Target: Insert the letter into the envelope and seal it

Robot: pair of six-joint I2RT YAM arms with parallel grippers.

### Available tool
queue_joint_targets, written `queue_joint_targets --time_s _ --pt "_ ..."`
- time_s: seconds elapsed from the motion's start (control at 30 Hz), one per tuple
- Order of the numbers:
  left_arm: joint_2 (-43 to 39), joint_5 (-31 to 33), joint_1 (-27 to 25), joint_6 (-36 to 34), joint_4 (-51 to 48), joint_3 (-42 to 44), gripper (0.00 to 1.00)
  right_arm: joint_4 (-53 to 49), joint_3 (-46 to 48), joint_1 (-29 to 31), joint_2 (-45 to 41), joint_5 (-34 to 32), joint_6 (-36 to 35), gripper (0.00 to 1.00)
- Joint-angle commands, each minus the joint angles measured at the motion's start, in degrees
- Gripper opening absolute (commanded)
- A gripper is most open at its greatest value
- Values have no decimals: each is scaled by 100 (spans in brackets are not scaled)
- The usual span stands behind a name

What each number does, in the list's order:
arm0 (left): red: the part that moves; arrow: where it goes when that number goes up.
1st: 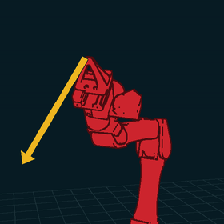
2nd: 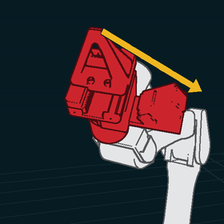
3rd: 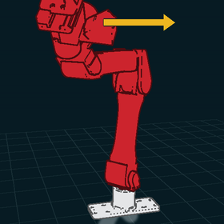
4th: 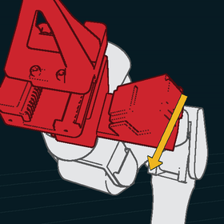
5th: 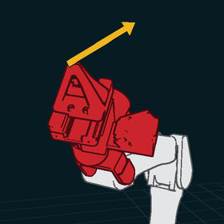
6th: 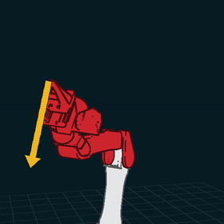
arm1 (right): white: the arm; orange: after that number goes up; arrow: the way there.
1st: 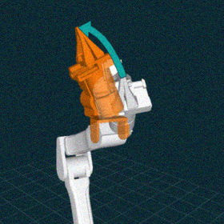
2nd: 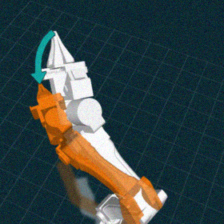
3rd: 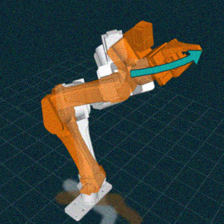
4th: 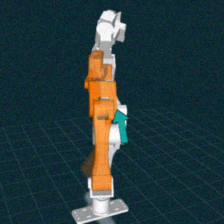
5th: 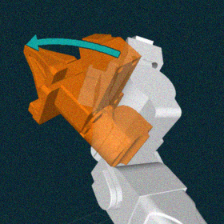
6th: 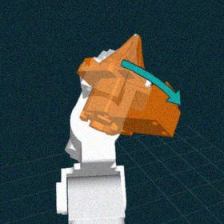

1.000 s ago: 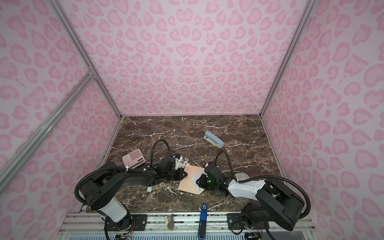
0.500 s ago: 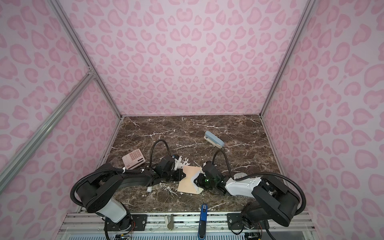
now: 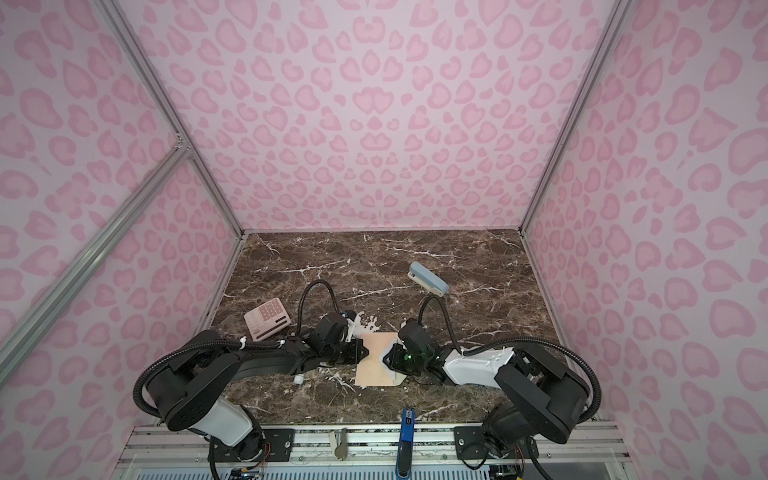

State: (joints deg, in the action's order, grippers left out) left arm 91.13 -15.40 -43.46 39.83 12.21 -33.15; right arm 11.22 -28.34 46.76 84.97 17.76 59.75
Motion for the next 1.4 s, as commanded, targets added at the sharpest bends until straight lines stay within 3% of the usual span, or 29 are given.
queue_joint_targets --time_s 0.0,0.17,0.47,0.7,1.13,1.37 --pt "9 74 6 -33 -474 45 4 -335 -47 30 119 -75 -102 28" --pt "-1 90 4 -28 -476 59 4 -556 -163 52 170 -61 -164 31" --pt "-25 106 5 -28 -491 59 4 -2067 -485 19 -355 -632 -548 48" --pt "-23 99 4 -46 -545 21 5 -2043 -510 8 -261 -618 -495 50" --pt "-574 -63 4 -99 -524 89 42 -2029 -682 13 -64 -571 -534 49" --pt "-1345 222 11 -131 -1052 72 50 -2139 -777 17 -35 -592 -591 48"
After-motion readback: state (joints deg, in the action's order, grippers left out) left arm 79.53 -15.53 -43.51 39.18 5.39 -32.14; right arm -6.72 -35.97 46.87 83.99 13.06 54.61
